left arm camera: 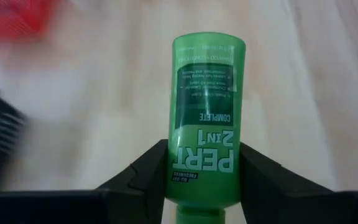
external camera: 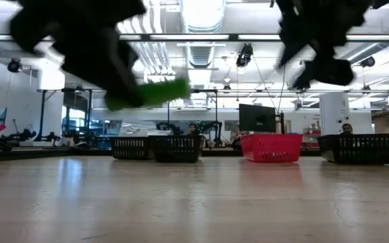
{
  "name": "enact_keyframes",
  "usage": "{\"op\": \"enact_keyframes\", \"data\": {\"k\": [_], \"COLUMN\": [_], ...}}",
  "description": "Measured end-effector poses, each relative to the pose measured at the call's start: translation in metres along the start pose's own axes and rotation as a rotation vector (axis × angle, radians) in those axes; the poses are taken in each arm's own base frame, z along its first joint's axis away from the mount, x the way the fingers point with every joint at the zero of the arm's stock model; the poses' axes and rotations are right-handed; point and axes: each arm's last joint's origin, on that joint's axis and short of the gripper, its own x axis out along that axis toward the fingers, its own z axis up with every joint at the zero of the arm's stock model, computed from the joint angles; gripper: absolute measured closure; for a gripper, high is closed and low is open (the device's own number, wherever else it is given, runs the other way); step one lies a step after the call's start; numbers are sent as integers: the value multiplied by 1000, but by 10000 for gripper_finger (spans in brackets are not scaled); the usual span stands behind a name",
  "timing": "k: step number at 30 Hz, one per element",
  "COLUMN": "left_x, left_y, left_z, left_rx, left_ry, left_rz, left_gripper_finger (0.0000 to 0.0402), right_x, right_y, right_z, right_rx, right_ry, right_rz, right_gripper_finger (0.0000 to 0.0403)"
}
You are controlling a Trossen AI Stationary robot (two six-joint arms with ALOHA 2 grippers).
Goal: Pick & Place Travel size toiletries
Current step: Put the green shampoo into the right black bin
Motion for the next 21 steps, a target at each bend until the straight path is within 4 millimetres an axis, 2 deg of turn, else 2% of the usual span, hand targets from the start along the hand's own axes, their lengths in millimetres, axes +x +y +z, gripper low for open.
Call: {"op": "enact_keyframes", "data": {"k": [4, 10, 16, 21], "left_x": [-12, -16, -10, -6], "left_y": [11, 24, 45, 63], "left_z": [18, 45, 62, 66], "left_rx": [47, 156, 144, 120], "left_ry": [-93, -147, -154, -145], "left_rz": [112, 181, 240, 280], "left_gripper_finger": [245, 245, 245, 244], "right_x": [-1, -4, 5, 9], "right_y": [18, 32, 34, 38], "right_z": [7, 13, 10, 10], "right_rx": [-7, 5, 9, 15], "right_ry": [-63, -94, -55, -59], "right_rz": [193, 363, 371, 396], "right_gripper_finger": [189, 168, 142, 121]}}
